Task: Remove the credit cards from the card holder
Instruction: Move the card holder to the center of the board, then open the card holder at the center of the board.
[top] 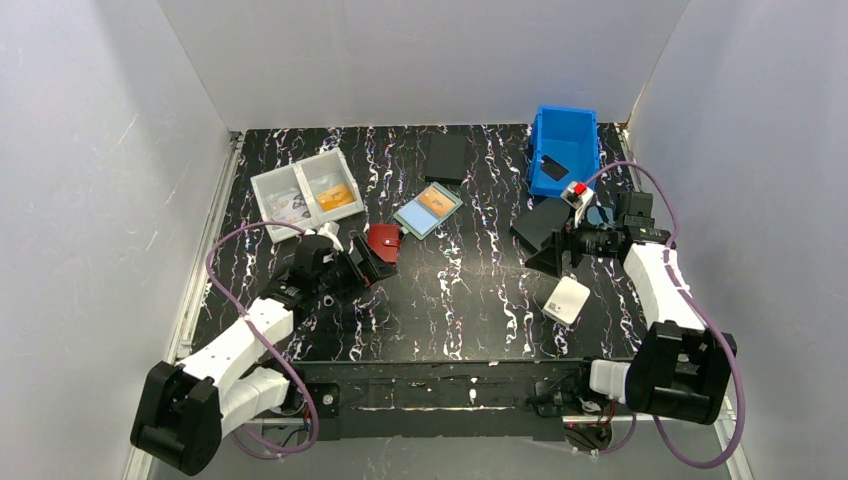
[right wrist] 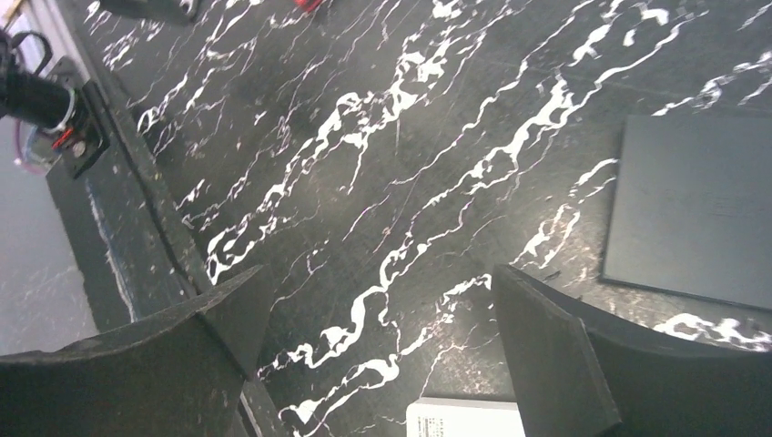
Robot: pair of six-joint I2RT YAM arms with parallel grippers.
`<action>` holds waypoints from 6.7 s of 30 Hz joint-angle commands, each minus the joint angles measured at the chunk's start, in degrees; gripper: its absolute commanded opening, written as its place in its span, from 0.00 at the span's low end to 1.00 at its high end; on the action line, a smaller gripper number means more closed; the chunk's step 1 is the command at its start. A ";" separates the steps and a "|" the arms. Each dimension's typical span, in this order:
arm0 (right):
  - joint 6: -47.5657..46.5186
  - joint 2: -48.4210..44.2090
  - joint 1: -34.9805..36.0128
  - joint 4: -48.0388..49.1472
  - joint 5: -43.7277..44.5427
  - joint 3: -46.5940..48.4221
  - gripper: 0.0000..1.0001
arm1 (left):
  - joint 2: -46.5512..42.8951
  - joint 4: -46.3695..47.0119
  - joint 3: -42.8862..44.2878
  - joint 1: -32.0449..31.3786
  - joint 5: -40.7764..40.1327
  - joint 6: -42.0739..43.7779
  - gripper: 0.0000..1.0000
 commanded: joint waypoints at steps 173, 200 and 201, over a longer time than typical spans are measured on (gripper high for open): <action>-27.36 7.87 36.10 8.22 27.09 -8.86 0.27 | 19.11 11.31 1.51 -35.91 -17.36 -7.35 0.66; -35.02 6.05 22.15 -9.82 13.28 -1.21 0.85 | -0.99 14.80 -4.08 -39.25 -13.88 2.74 0.98; -34.71 5.84 21.47 -10.53 12.43 -0.64 0.85 | 0.85 13.64 -2.46 -40.05 -14.75 3.74 0.98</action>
